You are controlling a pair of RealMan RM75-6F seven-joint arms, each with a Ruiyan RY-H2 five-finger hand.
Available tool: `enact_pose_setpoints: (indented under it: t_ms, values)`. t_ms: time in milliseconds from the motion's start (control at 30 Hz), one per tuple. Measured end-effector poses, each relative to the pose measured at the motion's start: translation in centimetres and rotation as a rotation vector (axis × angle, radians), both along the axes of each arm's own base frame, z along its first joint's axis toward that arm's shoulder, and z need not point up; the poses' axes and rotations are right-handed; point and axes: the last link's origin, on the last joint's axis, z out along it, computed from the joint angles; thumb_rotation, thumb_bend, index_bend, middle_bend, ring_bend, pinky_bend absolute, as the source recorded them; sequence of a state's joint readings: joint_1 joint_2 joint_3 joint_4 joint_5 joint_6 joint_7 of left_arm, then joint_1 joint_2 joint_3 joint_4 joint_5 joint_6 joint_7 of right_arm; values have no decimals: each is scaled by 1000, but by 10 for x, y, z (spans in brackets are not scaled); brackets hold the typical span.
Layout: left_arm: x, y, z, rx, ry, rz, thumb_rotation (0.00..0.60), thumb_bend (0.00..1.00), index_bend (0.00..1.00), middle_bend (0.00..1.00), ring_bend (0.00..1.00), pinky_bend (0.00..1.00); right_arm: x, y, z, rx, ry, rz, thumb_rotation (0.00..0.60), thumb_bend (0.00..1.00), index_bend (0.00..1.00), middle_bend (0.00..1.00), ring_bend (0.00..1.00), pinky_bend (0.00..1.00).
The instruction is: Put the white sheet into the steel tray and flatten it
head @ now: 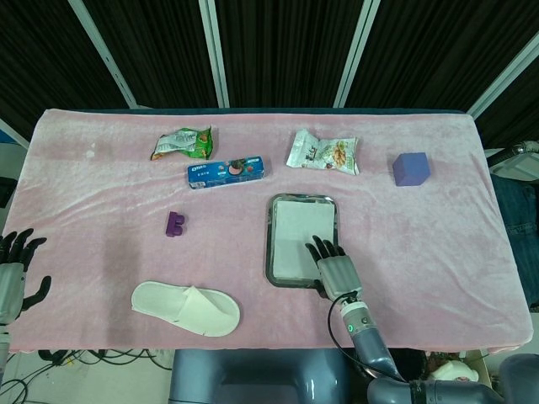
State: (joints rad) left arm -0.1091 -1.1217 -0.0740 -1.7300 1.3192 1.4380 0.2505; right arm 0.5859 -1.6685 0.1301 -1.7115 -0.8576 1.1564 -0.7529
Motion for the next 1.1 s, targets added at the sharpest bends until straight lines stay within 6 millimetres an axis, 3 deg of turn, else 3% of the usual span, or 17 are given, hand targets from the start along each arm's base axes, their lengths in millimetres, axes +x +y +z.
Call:
enact_pose_setpoints:
  t_ms: [367, 533, 667, 1100]
  values:
    - [0, 0, 0, 0, 1, 1, 600, 377, 191, 64, 0, 0, -6, -3, 22, 11, 25, 0, 600, 320, 98, 27, 83, 178]
    - [0, 0, -1, -1, 0, 1, 600, 377, 191, 64, 0, 0, -4, -9, 28, -18, -9, 6, 600, 367, 185, 61, 115, 178]
    - [0, 1, 0, 1, -2, 4, 600, 377, 191, 64, 0, 0, 1, -22, 23, -42, -68, 42, 600, 375, 238, 63, 118, 178]
    - [-1, 2, 0, -1, -8, 11, 600, 377, 191, 64, 0, 0, 4, -57, -8, 5, -88, 123, 600, 365, 249, 65, 117, 178]
